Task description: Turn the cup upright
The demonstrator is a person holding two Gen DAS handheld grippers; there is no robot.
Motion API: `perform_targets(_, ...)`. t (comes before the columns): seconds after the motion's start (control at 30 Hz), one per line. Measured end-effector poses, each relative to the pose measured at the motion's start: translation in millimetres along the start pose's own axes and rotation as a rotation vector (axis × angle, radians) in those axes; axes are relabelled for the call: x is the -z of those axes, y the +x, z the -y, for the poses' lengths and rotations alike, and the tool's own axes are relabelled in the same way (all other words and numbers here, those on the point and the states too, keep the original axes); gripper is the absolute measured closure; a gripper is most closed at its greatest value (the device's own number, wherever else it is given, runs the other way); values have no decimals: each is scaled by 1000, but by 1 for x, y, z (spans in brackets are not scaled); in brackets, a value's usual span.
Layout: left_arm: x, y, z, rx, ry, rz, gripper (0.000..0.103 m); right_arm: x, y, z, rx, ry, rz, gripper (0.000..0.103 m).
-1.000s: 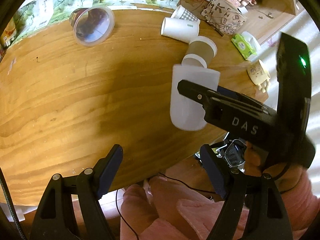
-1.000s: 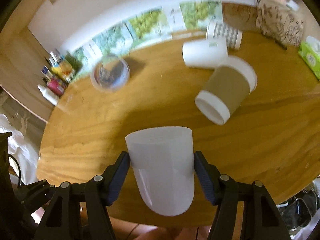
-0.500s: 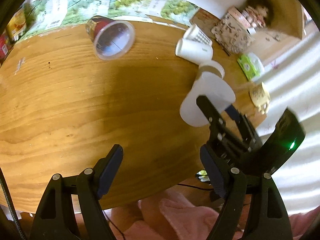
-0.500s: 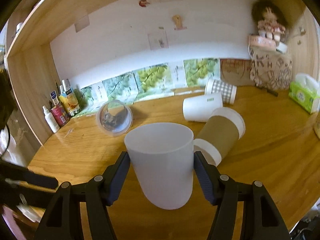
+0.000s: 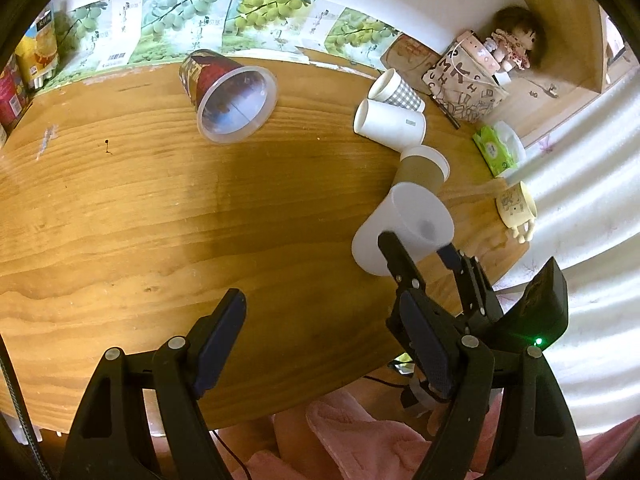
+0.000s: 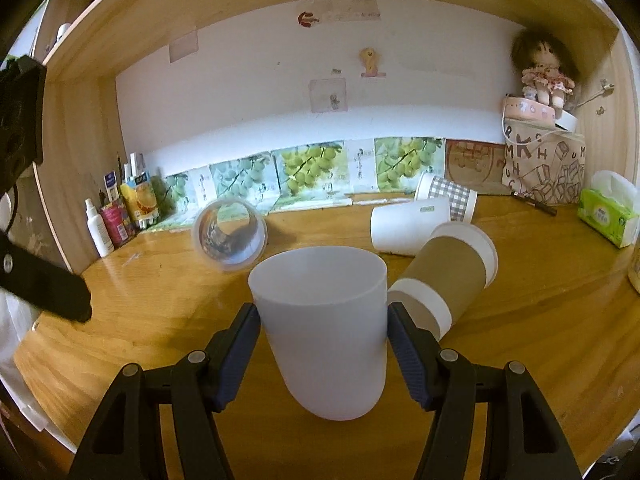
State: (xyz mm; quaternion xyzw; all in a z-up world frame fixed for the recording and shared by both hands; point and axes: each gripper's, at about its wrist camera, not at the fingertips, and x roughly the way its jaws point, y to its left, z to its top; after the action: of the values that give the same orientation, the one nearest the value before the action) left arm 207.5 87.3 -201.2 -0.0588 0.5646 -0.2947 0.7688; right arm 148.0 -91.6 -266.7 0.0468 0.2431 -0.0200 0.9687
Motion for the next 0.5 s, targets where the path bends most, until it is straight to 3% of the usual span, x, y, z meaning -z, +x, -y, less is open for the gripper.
perform_targets(0.23,1,3,1,-1,-41,-6,21,7,-9,4,-31,-26,-68,37)
perform_targets(0.3,2,5,2,-15,-54,-9,21,9,-11,6,-42,-25,-98,27)
perform_targets(0.5,7,4,12,-93,-81,-1,21,0,-31,19,-90,13,-206,23)
